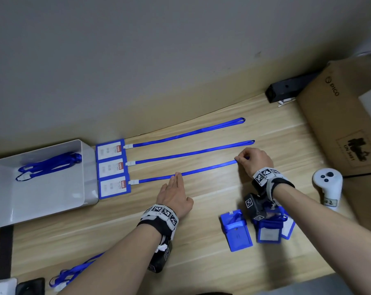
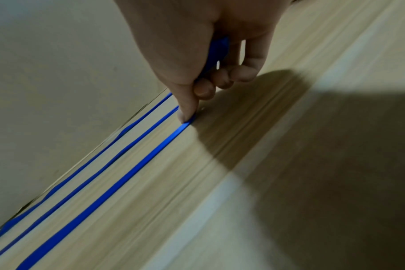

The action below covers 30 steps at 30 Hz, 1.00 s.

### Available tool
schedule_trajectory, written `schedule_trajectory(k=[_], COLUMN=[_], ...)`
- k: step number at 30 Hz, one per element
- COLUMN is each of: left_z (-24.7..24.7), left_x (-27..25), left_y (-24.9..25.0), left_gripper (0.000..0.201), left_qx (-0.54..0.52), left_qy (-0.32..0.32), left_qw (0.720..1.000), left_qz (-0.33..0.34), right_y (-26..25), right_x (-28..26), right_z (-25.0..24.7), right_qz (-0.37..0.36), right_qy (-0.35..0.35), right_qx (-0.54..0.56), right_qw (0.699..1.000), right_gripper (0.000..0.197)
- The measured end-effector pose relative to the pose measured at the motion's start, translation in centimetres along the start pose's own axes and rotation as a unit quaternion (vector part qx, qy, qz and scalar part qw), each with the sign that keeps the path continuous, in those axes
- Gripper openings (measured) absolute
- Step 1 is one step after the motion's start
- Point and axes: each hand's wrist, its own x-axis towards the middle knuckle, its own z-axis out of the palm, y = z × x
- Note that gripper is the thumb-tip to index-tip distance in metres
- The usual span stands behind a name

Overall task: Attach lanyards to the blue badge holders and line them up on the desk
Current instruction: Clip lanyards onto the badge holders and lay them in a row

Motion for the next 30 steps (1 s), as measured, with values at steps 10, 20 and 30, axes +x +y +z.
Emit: schedule_trajectory(k=[10, 20, 30], left_z=[-0.4, -1.8, -2.1], left_x=[-0.1, -1.1, -1.3], left_y=[0.3, 0.7, 0.9], left_gripper=[0.082, 0.08, 0.08], left_qx=[0.013, 0.004, -0.002], left_qy=[-0.014, -0.037, -0.039], left_qw=[1.0, 0.999, 0.999], left_qz=[-0.002, -0.015, -0.017], right_y=[3.2, 4.5, 6.2], right_x=[0.0, -0.5, -1.3], right_z=[-1.0, -2.5, -3.4], right_qz=[0.076, 0.058, 0.008], right_qy=[0.042, 0.034, -0.017], right_qx=[0.102, 0.119, 0.2], right_qw=[0.991, 0.991, 0.98], right_gripper=[0.014, 0.02, 0.025])
